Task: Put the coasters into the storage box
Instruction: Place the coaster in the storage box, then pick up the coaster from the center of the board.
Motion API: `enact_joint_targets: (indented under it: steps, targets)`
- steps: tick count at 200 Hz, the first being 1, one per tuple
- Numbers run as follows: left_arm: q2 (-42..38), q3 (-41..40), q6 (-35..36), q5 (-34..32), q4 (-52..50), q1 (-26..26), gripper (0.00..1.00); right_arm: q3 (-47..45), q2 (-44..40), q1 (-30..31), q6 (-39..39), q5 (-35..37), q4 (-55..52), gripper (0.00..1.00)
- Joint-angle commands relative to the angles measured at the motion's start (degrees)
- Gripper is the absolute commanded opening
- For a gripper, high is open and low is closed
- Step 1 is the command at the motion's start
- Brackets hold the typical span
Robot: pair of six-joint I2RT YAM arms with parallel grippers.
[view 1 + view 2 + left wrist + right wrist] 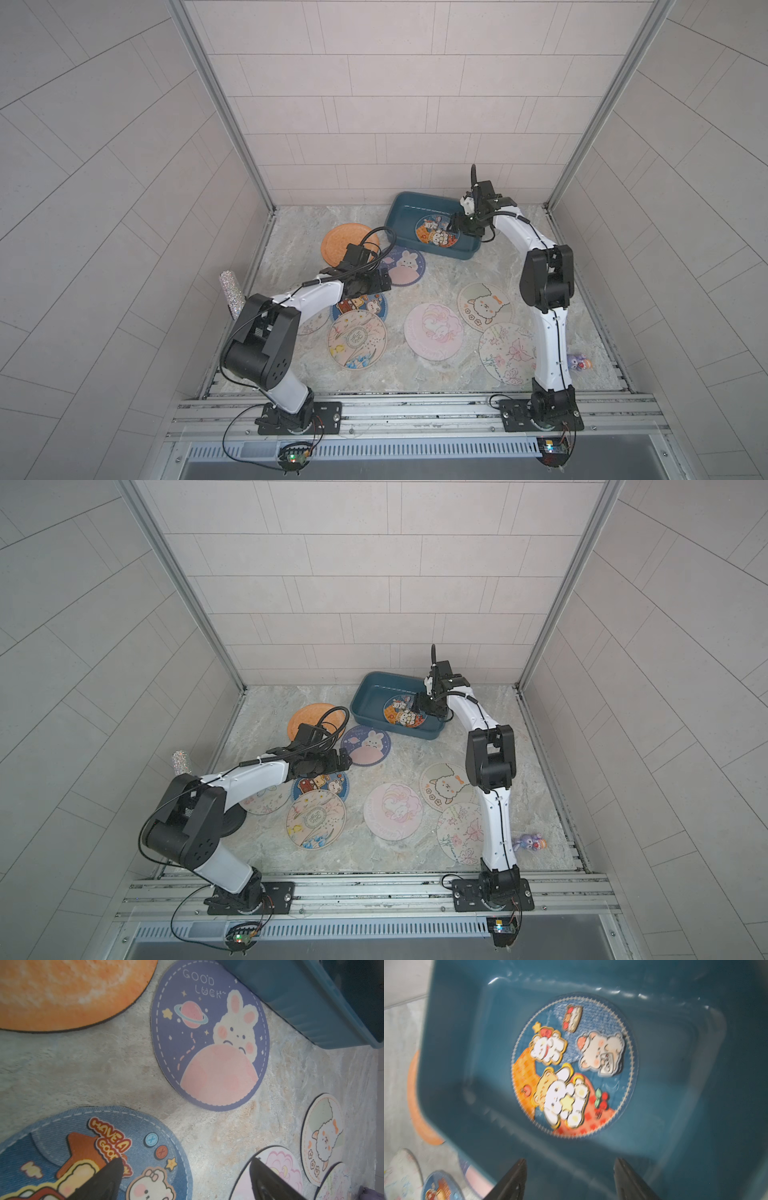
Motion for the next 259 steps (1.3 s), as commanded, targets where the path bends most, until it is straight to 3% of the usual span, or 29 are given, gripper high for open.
enact_joint_targets:
  steps: [1,32,81,137,189,259]
  targets:
    - [-0.6,0.7,1.4,-0.3,-1.7,0.2,0.99,-6.4,-7.8,0.9,-0.5,-2.9,2.4,0.70]
    - [-1.1,0.3,1.0,1.3,-2.8,-1.8,0.99,-21.9,-17.9,1.1,-0.3,-5.0,5.6,0.73]
    - [-2.0,-1.6,-3.0,1.6,-3.0,-9.6,0.99,-45.3,-33.4,1.6,1.0,-6.7,7.8,0.79]
    - [-0.1,-2.9,-7.9,2.1,-2.7,-15.6,0.95,-65.0,-44.5,5.2,3.3,-4.6,7.8,0.79]
    - [0.3,-2.2,-8.2,1.5,-7.1,-17.9,0.92,-74.3,-47.5,10.4,10.0,-3.9,14.9,0.79]
    - [4.3,-1.8,-9.1,3.8,-7.1,-20.1,0.88,-76.0,-44.9,13.5,12.8,-3.9,19.5,0.79]
